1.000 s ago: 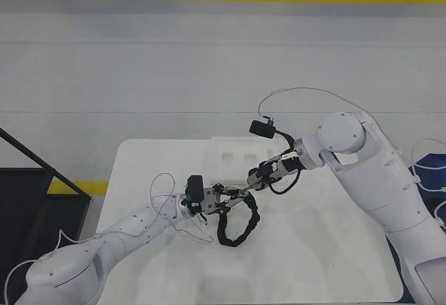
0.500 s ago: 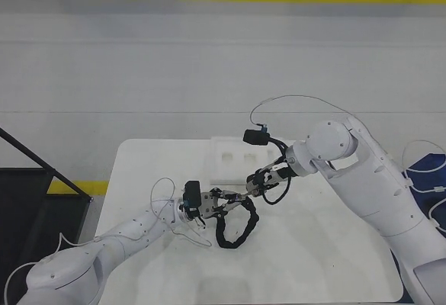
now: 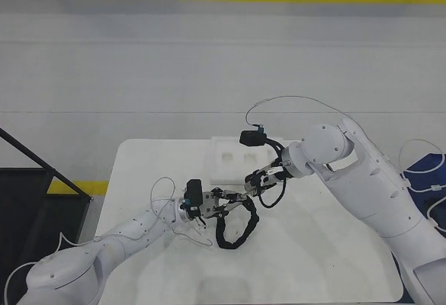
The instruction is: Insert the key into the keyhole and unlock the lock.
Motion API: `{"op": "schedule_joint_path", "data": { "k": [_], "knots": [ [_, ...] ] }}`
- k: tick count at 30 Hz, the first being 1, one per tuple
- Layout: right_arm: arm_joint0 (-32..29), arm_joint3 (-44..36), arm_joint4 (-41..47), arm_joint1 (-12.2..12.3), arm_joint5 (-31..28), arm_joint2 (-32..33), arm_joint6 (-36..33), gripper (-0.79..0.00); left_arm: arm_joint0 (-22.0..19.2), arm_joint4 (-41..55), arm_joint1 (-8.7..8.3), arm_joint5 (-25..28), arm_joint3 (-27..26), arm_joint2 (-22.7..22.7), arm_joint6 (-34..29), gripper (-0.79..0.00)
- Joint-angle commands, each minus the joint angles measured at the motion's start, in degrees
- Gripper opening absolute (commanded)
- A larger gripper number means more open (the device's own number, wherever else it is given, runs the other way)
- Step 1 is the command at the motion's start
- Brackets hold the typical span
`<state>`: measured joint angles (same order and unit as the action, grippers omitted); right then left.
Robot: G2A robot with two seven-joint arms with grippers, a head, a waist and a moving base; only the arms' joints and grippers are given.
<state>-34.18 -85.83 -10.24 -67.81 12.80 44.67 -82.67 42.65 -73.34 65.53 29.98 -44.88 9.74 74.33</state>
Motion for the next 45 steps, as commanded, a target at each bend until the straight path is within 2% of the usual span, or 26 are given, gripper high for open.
{"op": "schedule_joint_path", "data": {
  "k": [1, 45],
  "knots": [
    [0.12, -0.12, -0.17, -0.02, 0.16, -0.17, 0.14, -0.785, -0.05, -0.03, -0.06, 0.15, -0.05, 0.00, -0.16, -0.785],
    [2.70, 0.19, -2.43, -0.86, -0.12, -3.80, 0.95, -0.785, -0.37, 1.76, -0.61, 3.46, -1.20, 0.00, -3.47, -0.785]
  ]
}}
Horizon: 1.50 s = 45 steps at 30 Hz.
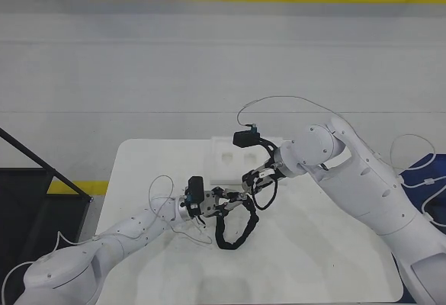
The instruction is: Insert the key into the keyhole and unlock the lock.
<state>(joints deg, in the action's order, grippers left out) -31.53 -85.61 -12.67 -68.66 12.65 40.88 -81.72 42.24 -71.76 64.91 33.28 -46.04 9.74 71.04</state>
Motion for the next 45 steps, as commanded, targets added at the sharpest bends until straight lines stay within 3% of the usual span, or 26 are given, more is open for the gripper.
{"op": "schedule_joint_path", "data": {
  "k": [1, 45],
  "knots": [
    [0.11, -0.09, -0.02, -0.02, 0.05, -0.02, -0.02, -0.785, 0.05, 0.32, 0.00, 0.26, -0.03, 0.00, -0.26, -0.785],
    [3.13, -3.90, -5.16, 0.06, 0.23, -0.72, -2.97, -0.785, 0.02, -0.91, -0.79, -2.34, -1.54, 0.00, 2.35, -0.785]
  ]
}}
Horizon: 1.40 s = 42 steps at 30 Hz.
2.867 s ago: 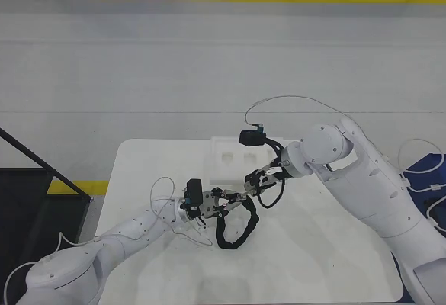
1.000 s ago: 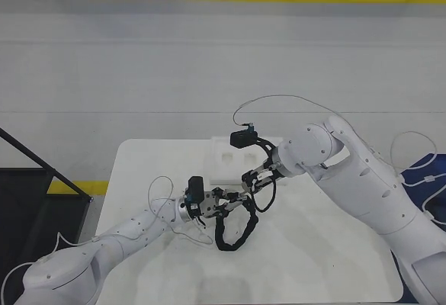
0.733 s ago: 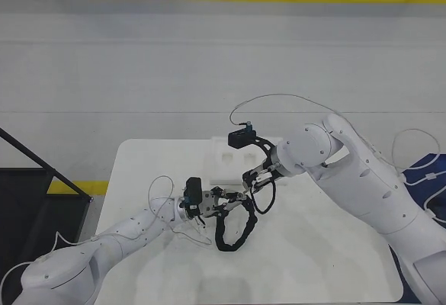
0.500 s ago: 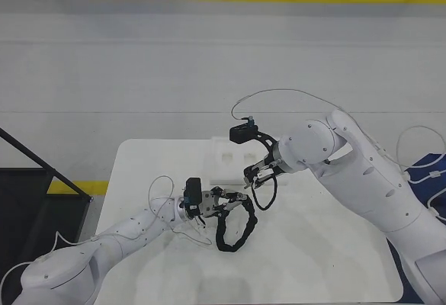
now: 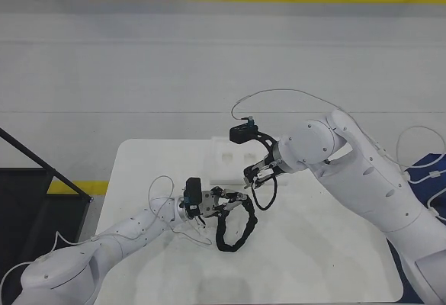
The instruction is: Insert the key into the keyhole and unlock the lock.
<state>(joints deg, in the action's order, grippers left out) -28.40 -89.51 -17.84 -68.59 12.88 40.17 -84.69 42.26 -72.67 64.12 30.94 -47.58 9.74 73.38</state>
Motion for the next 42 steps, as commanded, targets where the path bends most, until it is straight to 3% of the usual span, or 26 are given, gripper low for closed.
{"op": "schedule_joint_path", "data": {
  "k": [1, 6, 11, 30, 42],
  "knots": [
    [0.00, 0.00, 0.00, 0.00, 0.00, 0.00, 0.00, -0.785, 0.00, 0.00, 0.00, 0.00, 0.00, 0.00, 0.00, -0.785],
    [1.15, -2.96, -1.70, 0.31, -0.98, 0.24, -2.99, -0.785, 0.60, 0.69, 0.11, 0.47, -0.86, 1.34, -2.86, -0.785],
    [3.00, -6.41, -1.82, 0.89, 2.39, -1.03, -3.31, -0.785, 0.21, -0.05, 0.44, 1.44, -1.39, 3.28, -2.40, -0.785],
    [4.40, -13.52, -1.34, 5.83, 3.41, 0.94, -3.31, -0.785, 0.34, -3.89, 0.20, 1.29, -6.56, 8.15, -1.33, -0.785],
    [8.50, -12.94, 2.31, 7.23, 4.87, -3.43, -1.85, -0.785, 0.76, -5.30, 2.09, 1.48, -6.06, 10.16, -1.60, -0.785]
  ]
}}
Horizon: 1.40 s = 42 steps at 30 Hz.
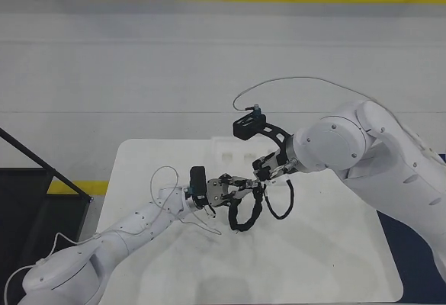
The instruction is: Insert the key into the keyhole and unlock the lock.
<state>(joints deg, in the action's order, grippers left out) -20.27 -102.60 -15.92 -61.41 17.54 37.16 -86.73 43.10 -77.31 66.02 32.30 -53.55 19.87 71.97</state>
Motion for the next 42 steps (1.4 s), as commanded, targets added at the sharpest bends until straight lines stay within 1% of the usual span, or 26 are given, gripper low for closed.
{"op": "schedule_joint_path", "data": {
  "k": [1, 8, 18, 28, 42],
  "knots": [
    [0.73, 0.27, 0.77, 0.10, 0.40, -0.83, 0.39, -0.785, -0.07, -1.01, 0.38, 0.04, 0.00, 0.14, -0.43, -0.785],
    [3.51, 1.14, 2.43, 0.52, 0.88, -3.87, 0.86, -0.785, 0.41, -1.88, 1.50, 0.31, 1.17, 1.18, -0.30, -0.785],
    [7.52, 2.81, 6.44, 0.74, 2.48, -8.12, 2.47, -0.785, 1.42, -2.88, 2.18, -0.16, 1.91, 3.06, 0.17, -0.785],
    [9.81, 4.84, 9.73, 0.85, 3.88, -11.25, 3.87, -0.785, 1.98, -3.92, 2.55, 0.06, 1.73, 4.72, -0.05, -0.785],
    [11.57, 5.51, 10.97, 1.26, 4.90, -13.72, 4.90, -0.785, 2.85, -4.66, 2.67, 0.51, 1.33, 6.23, -0.50, -0.785]
  ]
}}
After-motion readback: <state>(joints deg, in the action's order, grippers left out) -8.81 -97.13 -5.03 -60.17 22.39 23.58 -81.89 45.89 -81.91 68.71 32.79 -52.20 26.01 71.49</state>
